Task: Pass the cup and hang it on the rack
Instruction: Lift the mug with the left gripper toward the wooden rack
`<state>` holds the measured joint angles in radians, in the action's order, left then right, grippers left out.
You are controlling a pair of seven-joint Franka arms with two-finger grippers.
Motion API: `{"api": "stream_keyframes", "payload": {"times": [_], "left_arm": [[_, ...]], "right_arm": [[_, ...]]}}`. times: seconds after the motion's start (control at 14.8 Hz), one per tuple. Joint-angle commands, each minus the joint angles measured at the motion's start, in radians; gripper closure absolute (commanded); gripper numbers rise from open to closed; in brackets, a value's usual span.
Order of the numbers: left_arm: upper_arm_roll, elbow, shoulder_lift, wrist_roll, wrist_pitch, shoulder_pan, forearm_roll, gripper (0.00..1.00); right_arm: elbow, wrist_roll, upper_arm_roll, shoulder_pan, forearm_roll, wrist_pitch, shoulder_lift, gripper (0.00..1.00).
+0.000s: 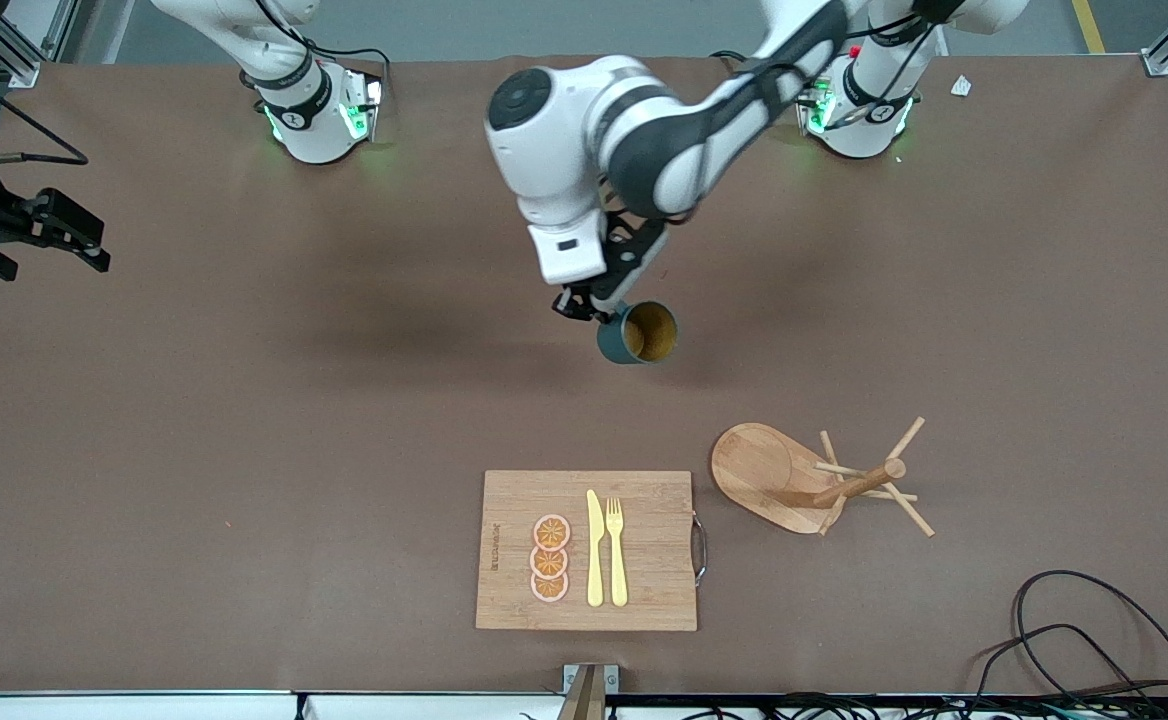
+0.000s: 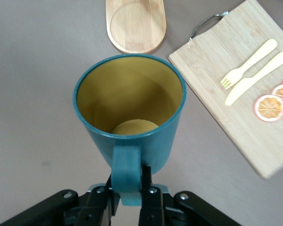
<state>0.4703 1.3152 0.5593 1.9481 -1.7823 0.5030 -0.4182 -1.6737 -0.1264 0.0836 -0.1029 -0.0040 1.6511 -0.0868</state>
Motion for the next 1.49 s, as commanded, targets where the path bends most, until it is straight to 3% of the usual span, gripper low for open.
{"api": "stream_keyframes", "payload": {"times": [0.0,0.47,0.74,1.15,1.42], "left_arm": [[0.01,0.039,-0.079,-0.096,-0.077,-0.113,0.201,0.88],[0.008,0.044,-0.122,-0.369,-0.225,-0.326,0.692,0.9],[0.005,0.061,-0.113,-0.599,-0.241,-0.434,0.976,0.9],[0.005,0.176,-0.104,-0.911,-0.243,-0.582,1.232,0.9],[0.005,0.21,-0.07,-1.077,-0.2,-0.682,1.306,0.9]], "right_arm": [[-0.003,-0.009,-0.001,-0.001,0.012,-0.005,-0.017,0.0],[-0.003,-0.009,-0.001,-0.001,0.012,-0.005,-0.017,0.0],[-0.003,-0.007,-0.001,-0.001,0.012,-0.005,-0.017,0.0],[0.002,0.001,0.001,0.0,0.012,-0.005,-0.017,0.0],[0.008,0.004,0.001,0.002,0.012,-0.005,-0.017,0.0]]}}
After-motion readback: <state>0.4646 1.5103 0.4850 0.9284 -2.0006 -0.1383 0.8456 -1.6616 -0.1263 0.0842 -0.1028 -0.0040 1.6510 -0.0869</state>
